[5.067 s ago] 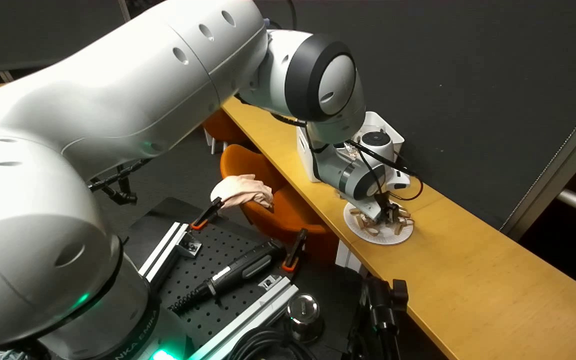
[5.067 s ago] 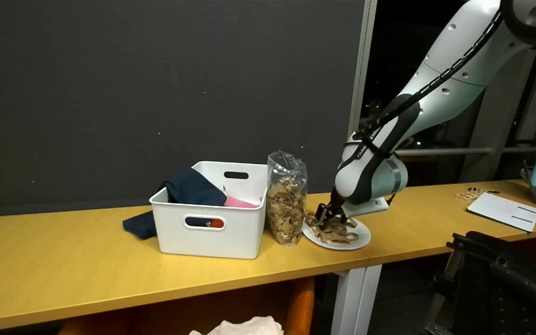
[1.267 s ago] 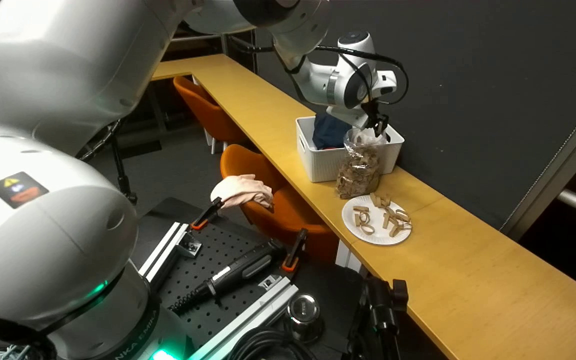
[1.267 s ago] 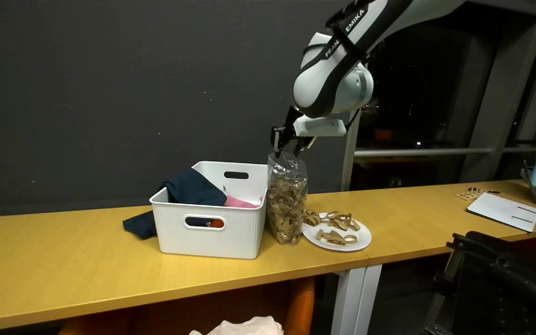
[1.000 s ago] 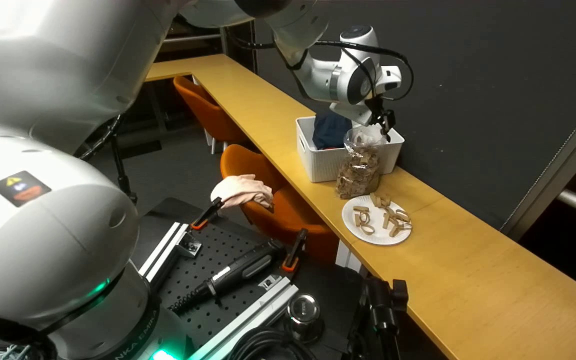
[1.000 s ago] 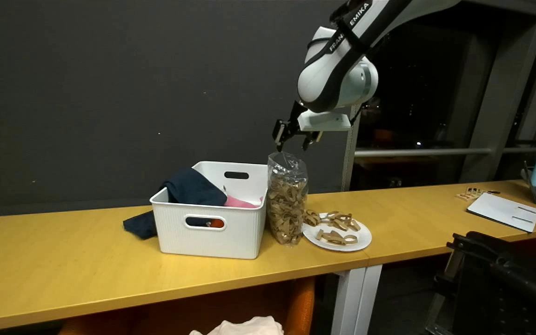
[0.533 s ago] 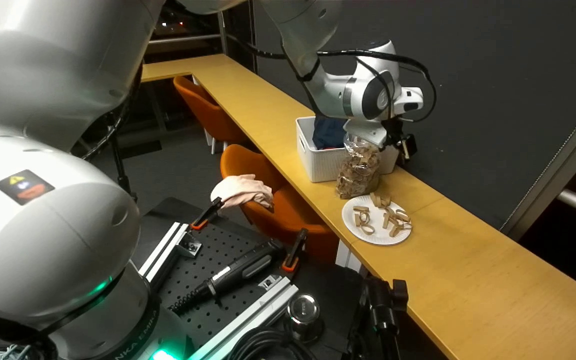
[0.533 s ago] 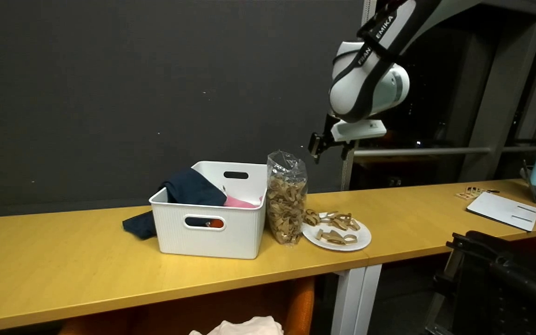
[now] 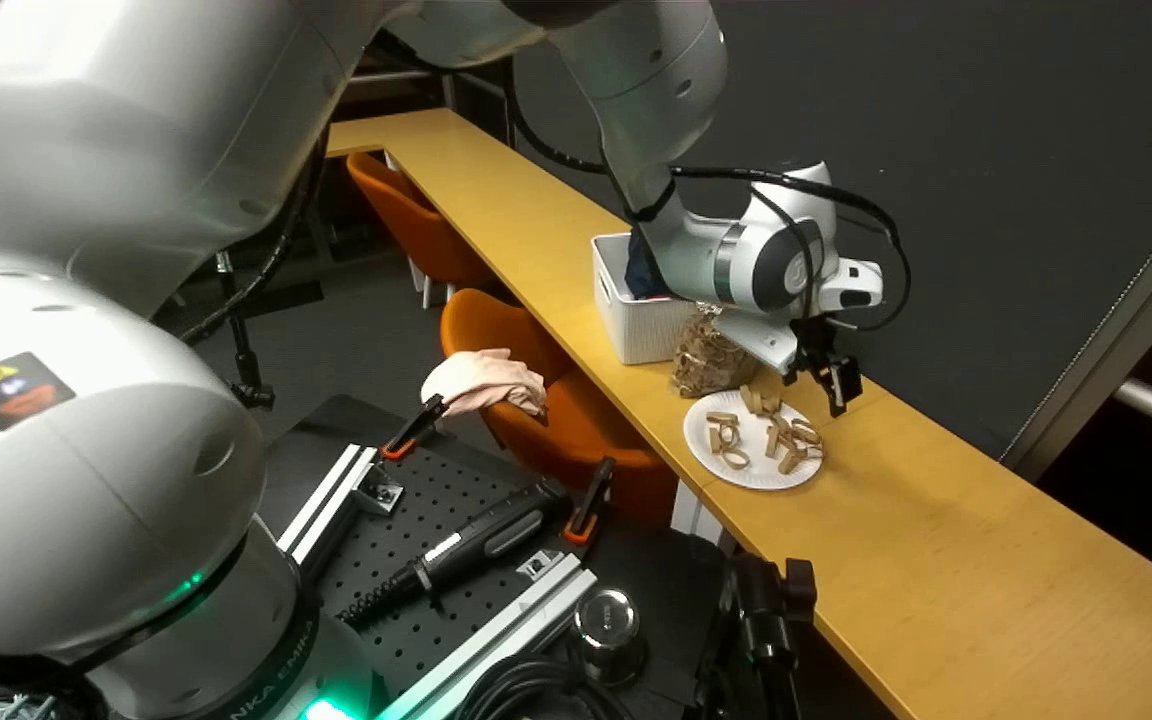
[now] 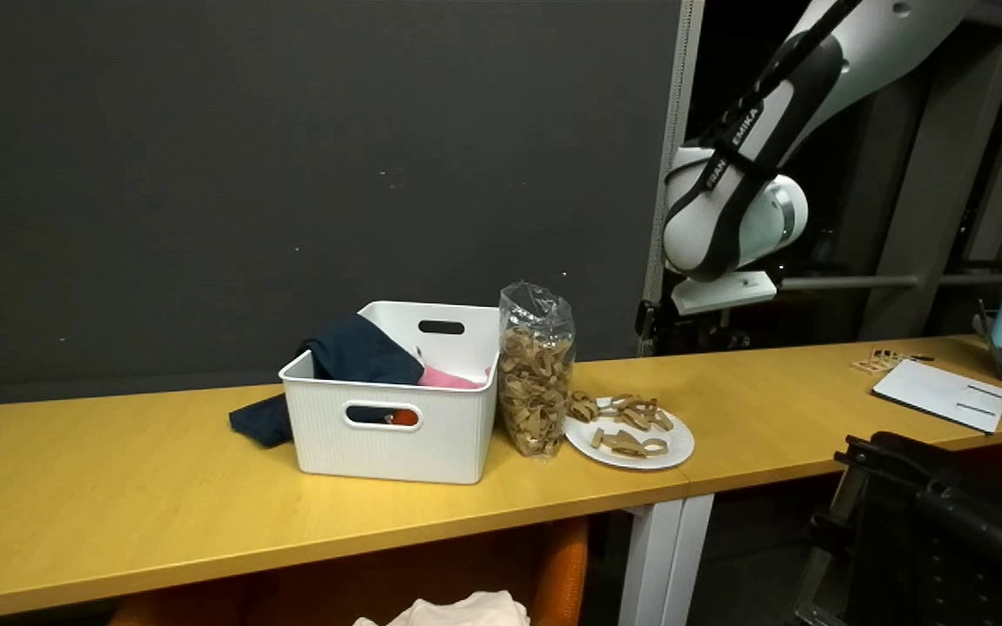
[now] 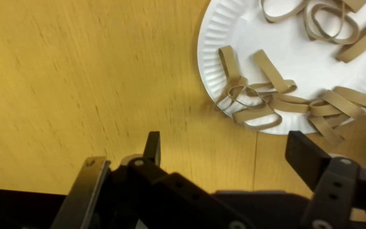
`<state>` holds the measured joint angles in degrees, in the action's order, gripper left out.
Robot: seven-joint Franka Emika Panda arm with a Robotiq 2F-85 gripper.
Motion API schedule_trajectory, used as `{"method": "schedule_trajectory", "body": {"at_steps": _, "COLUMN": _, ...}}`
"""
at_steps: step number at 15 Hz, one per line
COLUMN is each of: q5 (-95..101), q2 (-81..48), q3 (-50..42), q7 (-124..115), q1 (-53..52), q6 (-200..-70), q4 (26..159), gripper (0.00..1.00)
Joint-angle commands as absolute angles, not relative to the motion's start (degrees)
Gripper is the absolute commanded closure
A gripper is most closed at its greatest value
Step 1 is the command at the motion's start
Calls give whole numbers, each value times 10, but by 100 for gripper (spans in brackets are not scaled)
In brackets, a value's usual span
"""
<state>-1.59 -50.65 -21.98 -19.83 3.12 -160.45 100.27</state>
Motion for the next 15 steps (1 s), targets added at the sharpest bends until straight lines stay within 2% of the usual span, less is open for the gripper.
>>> {"method": "schedule_trajectory", "body": {"at_steps": 1, "q5": -31, "q2": -577, "q3": -182, "q7": -189, "q1": 71, "q6": -1632, "q4": 941, "gripper": 0}}
{"method": "schedule_trajectory", "body": {"at_steps": 5, "q5": -37, "q2": -647, "q3": -150, "q7": -173, "q1": 92, "q6": -1652, "q4": 876, "gripper": 0}}
{"method": "schedule_trajectory", "body": {"at_steps": 15, "q5": -33, "q2": -788, "q3": -170, "q7": -177, "q1": 95, "q6": -1645, "q4": 703, "gripper": 0}}
